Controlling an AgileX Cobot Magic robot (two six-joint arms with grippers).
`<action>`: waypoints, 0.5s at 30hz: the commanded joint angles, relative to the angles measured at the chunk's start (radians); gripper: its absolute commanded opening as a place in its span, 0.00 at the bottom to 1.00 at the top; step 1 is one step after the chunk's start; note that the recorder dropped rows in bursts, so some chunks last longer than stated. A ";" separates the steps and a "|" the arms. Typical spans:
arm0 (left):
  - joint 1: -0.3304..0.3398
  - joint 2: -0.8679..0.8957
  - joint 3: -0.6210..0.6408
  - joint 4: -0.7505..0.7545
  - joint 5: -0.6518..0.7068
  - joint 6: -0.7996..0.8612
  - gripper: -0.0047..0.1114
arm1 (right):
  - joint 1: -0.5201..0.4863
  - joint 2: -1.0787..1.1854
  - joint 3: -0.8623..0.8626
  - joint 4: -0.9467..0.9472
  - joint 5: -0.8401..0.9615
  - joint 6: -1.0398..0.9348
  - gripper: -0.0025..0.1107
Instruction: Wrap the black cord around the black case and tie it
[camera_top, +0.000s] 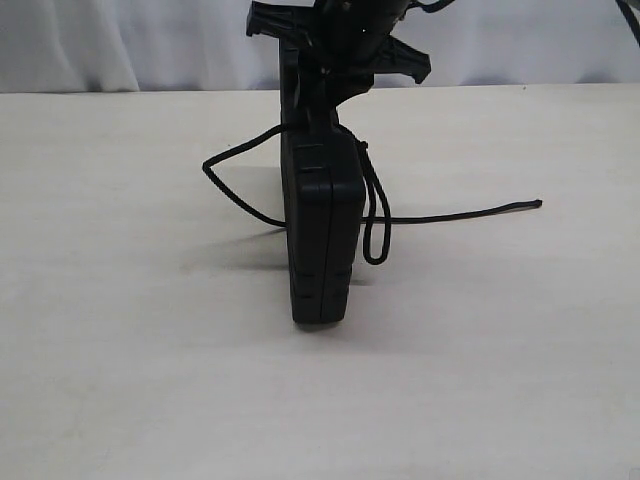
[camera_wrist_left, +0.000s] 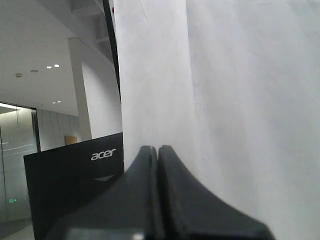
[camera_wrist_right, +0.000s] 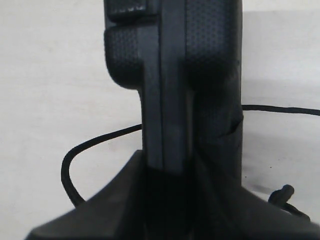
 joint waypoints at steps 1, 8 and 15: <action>0.000 -0.033 0.001 0.000 -0.006 -0.004 0.04 | 0.000 -0.011 -0.006 0.012 -0.021 0.005 0.06; -0.002 -0.038 0.024 0.000 -0.012 -0.004 0.04 | 0.000 -0.011 -0.006 0.012 -0.021 0.005 0.06; -0.084 -0.038 0.109 0.009 -0.013 -0.004 0.04 | 0.000 -0.011 -0.006 0.012 -0.021 0.005 0.06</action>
